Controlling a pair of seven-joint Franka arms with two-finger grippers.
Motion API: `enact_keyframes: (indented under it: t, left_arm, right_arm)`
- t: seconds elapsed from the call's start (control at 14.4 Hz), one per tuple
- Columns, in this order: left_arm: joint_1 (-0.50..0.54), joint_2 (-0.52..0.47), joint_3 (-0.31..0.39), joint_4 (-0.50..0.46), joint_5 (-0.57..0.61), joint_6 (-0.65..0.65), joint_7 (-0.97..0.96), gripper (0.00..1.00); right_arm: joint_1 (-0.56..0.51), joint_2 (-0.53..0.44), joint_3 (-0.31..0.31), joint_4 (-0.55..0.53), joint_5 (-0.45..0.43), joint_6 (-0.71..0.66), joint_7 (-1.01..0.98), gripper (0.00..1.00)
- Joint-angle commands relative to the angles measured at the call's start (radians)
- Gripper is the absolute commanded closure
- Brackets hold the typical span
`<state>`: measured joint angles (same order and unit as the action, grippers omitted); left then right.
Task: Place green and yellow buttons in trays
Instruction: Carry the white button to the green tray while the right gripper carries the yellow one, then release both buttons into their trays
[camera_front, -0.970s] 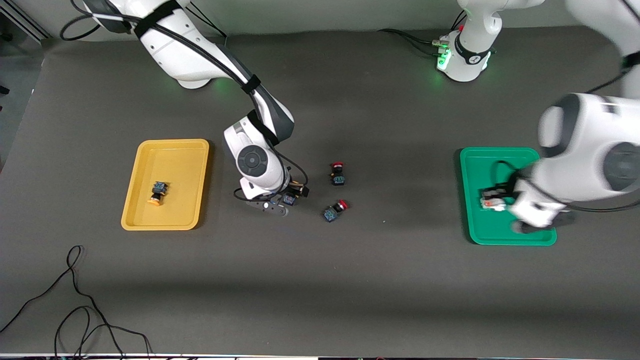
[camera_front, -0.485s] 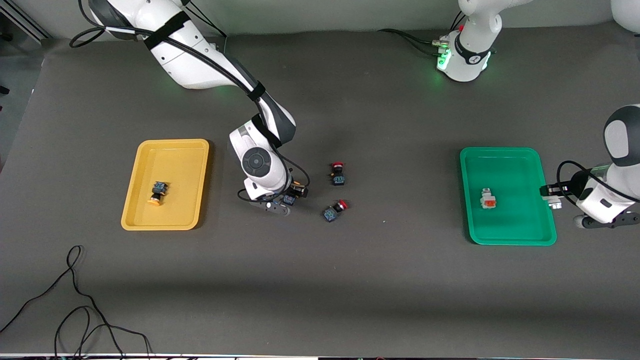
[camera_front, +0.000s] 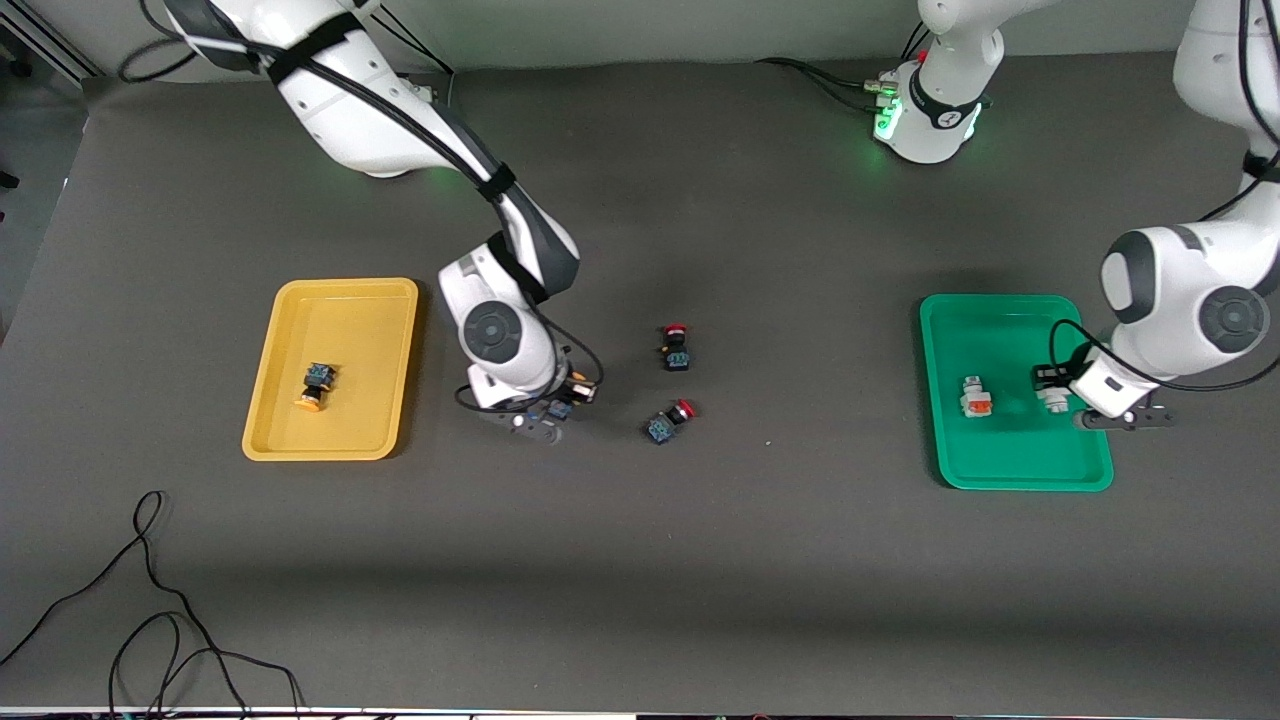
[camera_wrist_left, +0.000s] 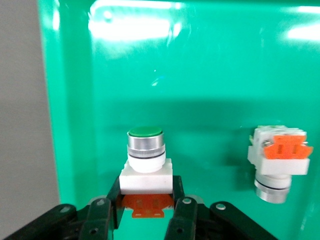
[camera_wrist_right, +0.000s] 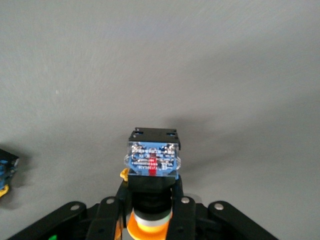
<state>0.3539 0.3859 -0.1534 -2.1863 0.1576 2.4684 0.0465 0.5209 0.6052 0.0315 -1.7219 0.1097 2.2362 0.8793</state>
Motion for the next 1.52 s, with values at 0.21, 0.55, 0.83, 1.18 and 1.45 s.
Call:
enact_keyframes:
  t: [0.21,0.55,0.83,1.18,1.45]
  left_arm:
    - [0.014,-0.024,-0.008,0.013,0.039,-0.017,0.021,0.00]
    - [0.014,-0.076,-0.015,0.276,0.008,-0.450,0.049,0.00]
    - [0.014,-0.085,-0.012,0.575,-0.116,-0.849,0.107,0.00]
    - [0.011,-0.214,-0.015,0.651,-0.168,-1.031,0.107,0.00]
    - [-0.024,-0.309,-0.038,0.620,-0.174,-1.069,0.099,0.00]
  right_arm:
    - [-0.019,-0.326,-0.189,-0.080,0.089,-0.329,-0.238,1.00]
    - [-0.016,-0.476,-0.387,-0.433,0.116,-0.173,-0.503,1.00]
    - [-0.018,-0.398,-0.441,-0.544,0.114,0.029,-0.585,1.00]
    - [-0.019,-0.328,-0.483,-0.588,0.116,0.160,-0.674,1.00]
    - [-0.021,-0.367,-0.499,-0.559,0.117,0.099,-0.678,0.01]
